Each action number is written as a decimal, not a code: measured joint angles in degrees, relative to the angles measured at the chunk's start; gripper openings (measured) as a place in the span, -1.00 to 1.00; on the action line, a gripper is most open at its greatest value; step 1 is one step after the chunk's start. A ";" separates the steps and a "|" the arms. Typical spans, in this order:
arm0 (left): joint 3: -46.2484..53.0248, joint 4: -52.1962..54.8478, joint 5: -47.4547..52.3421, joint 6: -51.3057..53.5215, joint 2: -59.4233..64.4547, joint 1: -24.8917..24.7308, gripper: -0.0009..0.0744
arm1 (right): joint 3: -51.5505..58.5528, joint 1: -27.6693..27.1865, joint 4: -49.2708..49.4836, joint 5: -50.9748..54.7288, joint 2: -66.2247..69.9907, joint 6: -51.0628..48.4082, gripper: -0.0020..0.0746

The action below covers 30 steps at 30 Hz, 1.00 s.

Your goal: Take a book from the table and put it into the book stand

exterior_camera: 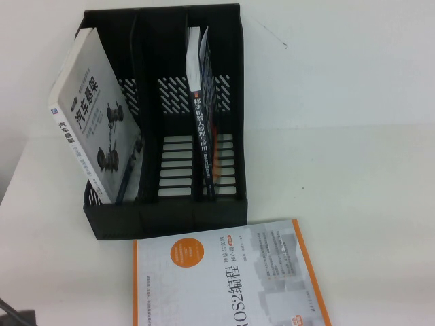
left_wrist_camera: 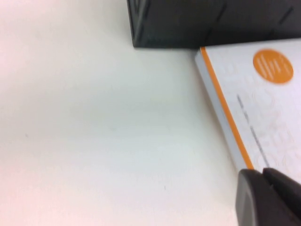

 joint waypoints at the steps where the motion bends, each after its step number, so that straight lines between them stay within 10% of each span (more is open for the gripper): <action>1: 0.00 0.00 0.95 0.00 0.00 0.00 -0.97 | 0.00 0.00 0.00 0.00 0.00 0.00 -0.95; 16: 1.82 18.25 1.98 -1.32 -24.62 -0.09 -0.97 | 0.00 0.00 0.00 -0.03 0.00 0.09 -0.95; 30: 23.40 13.03 -22.11 -2.58 -30.54 -0.50 -0.98 | 0.00 0.00 0.00 -0.14 0.00 0.09 -0.95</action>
